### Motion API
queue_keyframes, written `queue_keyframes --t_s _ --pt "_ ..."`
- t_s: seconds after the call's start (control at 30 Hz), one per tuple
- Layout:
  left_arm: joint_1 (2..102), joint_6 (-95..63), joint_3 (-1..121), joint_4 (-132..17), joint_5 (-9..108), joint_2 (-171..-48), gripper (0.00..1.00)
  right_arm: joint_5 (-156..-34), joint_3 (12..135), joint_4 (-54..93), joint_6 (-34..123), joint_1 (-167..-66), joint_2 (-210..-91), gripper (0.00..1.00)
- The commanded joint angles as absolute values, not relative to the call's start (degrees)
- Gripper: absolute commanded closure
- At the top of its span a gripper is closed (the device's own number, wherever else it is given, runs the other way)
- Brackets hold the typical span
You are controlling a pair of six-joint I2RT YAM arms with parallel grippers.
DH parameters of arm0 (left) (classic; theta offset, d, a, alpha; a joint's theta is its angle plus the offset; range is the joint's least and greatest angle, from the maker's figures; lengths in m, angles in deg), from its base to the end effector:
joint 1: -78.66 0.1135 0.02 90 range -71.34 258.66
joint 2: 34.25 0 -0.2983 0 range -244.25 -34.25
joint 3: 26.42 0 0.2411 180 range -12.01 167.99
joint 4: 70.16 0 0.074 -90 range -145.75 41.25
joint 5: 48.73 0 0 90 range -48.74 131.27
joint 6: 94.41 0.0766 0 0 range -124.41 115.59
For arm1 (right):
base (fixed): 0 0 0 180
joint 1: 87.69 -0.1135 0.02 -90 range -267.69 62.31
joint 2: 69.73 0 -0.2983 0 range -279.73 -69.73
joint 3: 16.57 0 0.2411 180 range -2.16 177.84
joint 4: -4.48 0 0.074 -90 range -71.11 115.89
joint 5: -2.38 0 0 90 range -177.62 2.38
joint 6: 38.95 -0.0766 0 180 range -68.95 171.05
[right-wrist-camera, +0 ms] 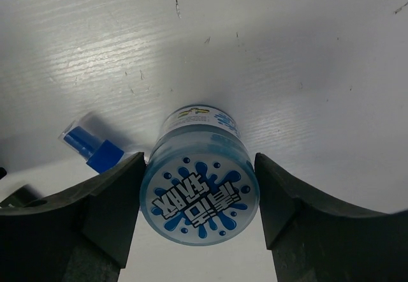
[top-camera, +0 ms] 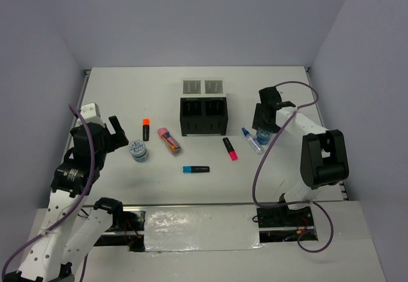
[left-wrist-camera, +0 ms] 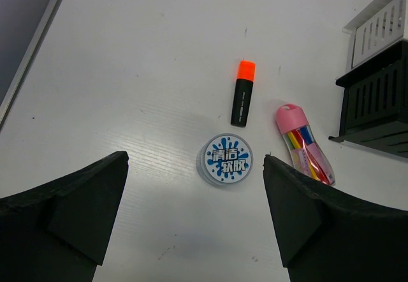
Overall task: Sort the stationery into containers
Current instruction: Pick up the stationery from the center of the board.
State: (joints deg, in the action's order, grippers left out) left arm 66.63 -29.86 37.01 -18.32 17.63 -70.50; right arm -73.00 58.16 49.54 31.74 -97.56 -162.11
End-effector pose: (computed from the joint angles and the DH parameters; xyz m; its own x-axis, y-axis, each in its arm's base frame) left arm 0.1286 0.0040 0.3399 -0.2974 -0.3391 -0.8925 -0.3248 0.9150 -0.2395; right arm 0.3285 0.0375 0.2068 -0.8434 0.1780 -0.5069 0.2406 0.9688 -0.0601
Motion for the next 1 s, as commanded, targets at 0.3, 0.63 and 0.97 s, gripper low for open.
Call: queue_keyframes --t_s 0.3,0.63,0.97 --pt "67.0 -28.6 38.1 -20.9 18.7 -71.1 0.01 -63.8 62.7 53.3 29.1 -97.5 -156.7 0.99" --pt "66.9 -28.4 38.0 -20.9 19.2 -71.4 0.01 -64.9 64.2 53.2 30.2 -97.0 -159.6 1.0" --pt "66.9 -28.3 38.0 -21.0 19.6 -71.5 0.01 -64.7 65.0 53.7 30.4 -96.9 -159.6 1.0"
